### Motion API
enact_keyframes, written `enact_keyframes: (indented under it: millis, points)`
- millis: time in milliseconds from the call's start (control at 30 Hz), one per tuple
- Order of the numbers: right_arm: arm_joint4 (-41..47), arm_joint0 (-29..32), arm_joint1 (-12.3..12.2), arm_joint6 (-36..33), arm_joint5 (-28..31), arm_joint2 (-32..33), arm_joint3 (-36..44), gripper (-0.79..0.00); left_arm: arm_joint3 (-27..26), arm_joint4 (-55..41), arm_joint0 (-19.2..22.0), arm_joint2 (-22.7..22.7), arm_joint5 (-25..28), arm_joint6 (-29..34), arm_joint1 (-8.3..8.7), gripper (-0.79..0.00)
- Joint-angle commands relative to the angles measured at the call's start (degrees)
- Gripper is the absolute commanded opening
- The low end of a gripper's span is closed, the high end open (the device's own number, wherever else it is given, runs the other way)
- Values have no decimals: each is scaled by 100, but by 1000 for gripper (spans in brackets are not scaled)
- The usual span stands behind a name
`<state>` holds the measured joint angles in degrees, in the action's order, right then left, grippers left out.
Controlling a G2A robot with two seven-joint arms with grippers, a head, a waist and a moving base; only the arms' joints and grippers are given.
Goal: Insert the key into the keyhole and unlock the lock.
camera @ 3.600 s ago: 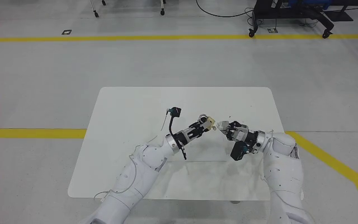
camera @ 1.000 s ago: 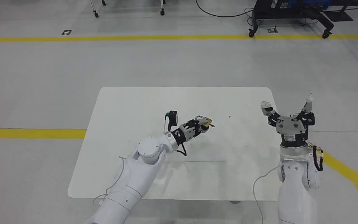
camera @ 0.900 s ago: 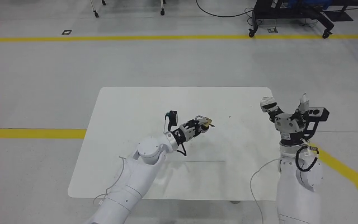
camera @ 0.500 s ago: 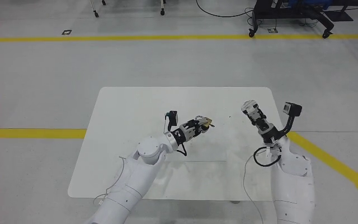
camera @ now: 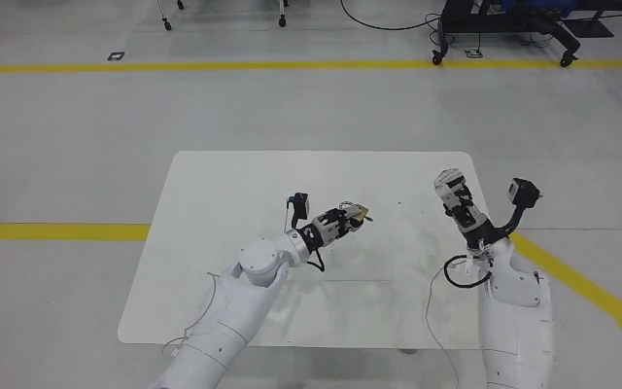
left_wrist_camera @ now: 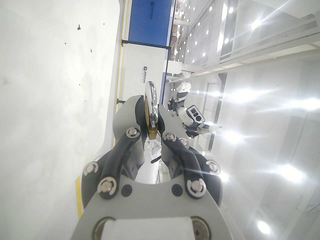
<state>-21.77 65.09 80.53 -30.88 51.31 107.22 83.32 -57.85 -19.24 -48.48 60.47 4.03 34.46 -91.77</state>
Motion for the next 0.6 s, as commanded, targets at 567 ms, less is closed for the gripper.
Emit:
enact_keyframes:
  millis: [567]
  points:
    - [-10929,437,-439,6146,-1594,-1301,-146,-108,130,606,221,-83,62,264,71,-785]
